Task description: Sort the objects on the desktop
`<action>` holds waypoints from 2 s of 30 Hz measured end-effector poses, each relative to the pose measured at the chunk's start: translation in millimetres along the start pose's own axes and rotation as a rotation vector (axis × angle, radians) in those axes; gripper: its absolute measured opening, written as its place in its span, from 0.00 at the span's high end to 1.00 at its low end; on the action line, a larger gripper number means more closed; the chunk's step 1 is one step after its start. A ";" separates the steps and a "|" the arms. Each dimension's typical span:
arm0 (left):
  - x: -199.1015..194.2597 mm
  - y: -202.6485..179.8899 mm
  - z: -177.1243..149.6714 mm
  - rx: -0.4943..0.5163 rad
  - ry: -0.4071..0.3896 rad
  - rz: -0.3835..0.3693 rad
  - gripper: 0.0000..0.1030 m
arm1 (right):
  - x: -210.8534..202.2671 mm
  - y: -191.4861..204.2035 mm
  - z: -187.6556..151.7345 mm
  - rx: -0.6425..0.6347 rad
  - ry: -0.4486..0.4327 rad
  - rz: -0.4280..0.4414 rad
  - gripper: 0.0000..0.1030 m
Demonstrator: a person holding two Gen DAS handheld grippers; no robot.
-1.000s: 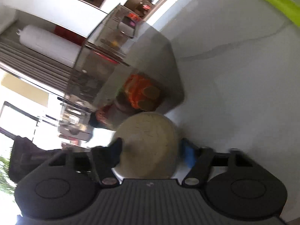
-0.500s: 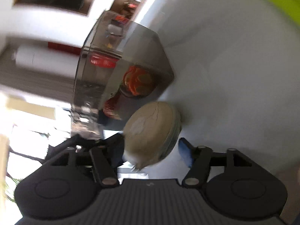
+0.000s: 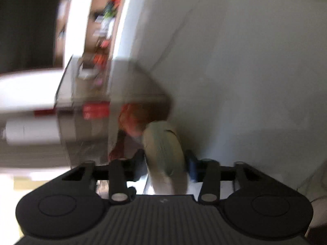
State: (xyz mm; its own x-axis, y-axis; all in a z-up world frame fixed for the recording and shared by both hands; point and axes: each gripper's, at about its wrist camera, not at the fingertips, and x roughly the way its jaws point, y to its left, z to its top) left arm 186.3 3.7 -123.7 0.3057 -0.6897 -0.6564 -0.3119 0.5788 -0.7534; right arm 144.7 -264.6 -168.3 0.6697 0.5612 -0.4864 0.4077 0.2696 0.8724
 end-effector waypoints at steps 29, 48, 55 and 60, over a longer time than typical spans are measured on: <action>-156.6 66.4 21.7 0.344 -0.254 0.102 0.14 | 251.5 277.7 1.3 -0.690 0.281 -0.472 0.59; -131.1 -6.5 183.3 0.102 -0.207 -0.240 0.10 | 17.0 231.8 39.6 -0.845 -0.101 -0.292 0.48; -92.4 -11.2 195.8 0.059 -0.190 -0.113 0.50 | 8.7 178.5 87.3 -0.646 0.002 -0.074 0.45; -92.5 0.6 201.4 0.017 -0.217 -0.059 0.76 | 21.8 156.5 123.1 -0.540 0.047 0.045 0.45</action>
State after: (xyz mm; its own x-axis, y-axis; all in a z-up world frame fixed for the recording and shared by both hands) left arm 339.1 155.5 -71.2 0.5102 -0.6136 -0.6027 -0.2731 0.5489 -0.7900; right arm 299.5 -306.5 -48.3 0.6455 0.6124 -0.4565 -0.0060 0.6017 0.7987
